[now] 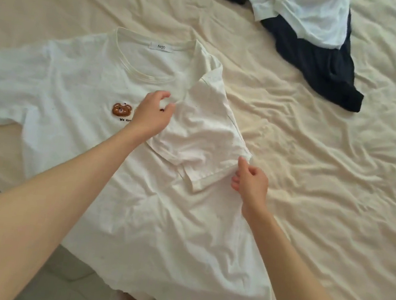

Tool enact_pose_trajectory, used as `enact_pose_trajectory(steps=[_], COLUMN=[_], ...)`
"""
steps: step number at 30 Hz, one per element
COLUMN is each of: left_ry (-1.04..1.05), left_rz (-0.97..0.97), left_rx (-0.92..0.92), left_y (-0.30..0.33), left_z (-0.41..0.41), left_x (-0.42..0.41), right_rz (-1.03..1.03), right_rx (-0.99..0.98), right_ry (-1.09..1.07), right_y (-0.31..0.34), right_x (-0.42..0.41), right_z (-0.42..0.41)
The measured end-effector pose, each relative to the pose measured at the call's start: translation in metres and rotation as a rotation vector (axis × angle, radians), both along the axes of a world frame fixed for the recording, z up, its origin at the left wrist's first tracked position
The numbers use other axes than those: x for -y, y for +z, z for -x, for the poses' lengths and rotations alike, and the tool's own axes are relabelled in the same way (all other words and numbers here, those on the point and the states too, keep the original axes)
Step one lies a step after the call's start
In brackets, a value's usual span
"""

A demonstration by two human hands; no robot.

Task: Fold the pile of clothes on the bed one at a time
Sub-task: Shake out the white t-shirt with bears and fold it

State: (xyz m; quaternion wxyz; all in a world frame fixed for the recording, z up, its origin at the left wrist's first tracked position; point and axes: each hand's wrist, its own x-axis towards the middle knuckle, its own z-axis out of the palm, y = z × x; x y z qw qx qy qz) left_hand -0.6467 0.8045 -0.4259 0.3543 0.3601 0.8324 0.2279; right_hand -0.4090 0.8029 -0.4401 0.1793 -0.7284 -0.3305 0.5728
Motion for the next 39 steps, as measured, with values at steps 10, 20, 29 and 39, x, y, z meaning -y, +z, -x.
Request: enact_pose_trajectory(steps=[10,20,29,39], left_ry=[-0.105,-0.231,-0.285,-0.031], left_rz=[-0.001,-0.124,0.079,-0.085], left_rx=[0.289,0.264,-0.131,-0.102], left_y=[-0.030,-0.043,-0.047,-0.019], left_z=[-0.015,-0.031,0.018,0.052], left_x=[-0.118,-0.152,-0.071,0.060], right_rz=[0.423,0.259,0.319,-0.278], right_rx=[-0.483,-0.504,-0.132,0.453], right_ry=[-0.490,-0.545,-0.080,0.432], right_y=[-0.012,-0.023,-0.022,0.016], right_x=[-0.029,-0.032,0.020,0.054], right_z=[0.002,0.000,0.026,0.032])
